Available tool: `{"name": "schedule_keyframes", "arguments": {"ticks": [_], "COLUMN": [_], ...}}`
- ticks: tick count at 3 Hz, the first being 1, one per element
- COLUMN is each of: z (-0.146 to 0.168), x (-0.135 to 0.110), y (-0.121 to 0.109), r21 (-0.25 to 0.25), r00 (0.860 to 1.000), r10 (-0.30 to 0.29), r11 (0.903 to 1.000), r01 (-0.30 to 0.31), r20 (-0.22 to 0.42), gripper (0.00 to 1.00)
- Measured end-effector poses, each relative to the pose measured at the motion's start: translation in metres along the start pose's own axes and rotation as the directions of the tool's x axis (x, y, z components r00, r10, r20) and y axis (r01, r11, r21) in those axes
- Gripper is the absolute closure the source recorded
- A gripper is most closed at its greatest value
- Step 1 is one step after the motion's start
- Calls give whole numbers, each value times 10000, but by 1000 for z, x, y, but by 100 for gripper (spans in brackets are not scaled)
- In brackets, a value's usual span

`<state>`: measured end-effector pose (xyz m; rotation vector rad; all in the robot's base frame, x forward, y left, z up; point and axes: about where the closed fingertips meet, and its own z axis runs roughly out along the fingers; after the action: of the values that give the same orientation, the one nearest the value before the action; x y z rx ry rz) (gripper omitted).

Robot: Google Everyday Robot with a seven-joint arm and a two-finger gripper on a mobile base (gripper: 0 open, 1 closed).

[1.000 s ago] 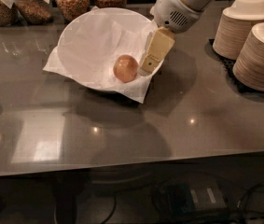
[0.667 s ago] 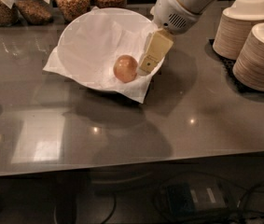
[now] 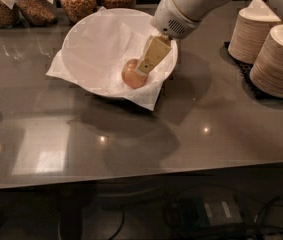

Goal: Pick apple from white bowl

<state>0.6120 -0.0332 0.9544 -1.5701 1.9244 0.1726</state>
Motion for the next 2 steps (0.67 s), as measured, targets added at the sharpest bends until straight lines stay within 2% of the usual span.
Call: {"name": "schedule_keyframes", "arguments": {"ticks": [1,2], "z": [13,27], "x": [-2,-1], "y": [-2,1], "r21": [-116,-405], "r00": [9999,9995], "r10": [120,251], "r11": [9999,9989], "r01": [-119,-244], "r20": [103,165], "gripper": [32,33]}}
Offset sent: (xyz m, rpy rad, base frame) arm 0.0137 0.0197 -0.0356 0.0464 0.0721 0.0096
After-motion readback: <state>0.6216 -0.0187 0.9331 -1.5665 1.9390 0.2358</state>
